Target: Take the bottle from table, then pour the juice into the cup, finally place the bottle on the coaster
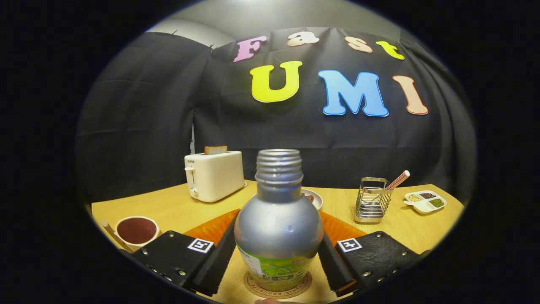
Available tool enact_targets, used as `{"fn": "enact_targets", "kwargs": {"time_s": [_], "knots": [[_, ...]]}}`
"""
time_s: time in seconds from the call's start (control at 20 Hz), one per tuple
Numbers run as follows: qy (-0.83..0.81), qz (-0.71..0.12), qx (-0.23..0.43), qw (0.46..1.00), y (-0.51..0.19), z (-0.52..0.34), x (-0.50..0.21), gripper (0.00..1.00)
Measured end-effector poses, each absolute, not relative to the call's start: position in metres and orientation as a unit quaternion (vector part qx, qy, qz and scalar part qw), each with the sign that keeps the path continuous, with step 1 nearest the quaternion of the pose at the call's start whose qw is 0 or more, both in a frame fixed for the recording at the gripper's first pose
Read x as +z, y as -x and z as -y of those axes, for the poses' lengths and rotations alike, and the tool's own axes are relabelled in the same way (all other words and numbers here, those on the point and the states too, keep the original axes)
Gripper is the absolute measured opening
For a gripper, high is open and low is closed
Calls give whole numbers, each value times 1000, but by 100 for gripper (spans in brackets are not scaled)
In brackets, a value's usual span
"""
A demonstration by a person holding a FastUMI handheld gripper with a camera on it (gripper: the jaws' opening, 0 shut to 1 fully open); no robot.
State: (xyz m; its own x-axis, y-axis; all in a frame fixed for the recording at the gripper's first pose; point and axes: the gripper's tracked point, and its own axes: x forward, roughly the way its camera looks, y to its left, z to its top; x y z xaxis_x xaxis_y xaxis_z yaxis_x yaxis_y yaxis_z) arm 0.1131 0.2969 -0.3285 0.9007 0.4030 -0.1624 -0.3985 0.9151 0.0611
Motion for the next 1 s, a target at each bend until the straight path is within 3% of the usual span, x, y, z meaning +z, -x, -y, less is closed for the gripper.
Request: {"fn": "enact_targets", "kwargs": {"time_s": [0.25,0.7,1.0], "knots": [[-31,-48,174,983,-103,-270,-250,96],[-16,5,55,998,-87,-153,-81,95],[-16,-8,29,999,-70,-109,-46,95]]}}
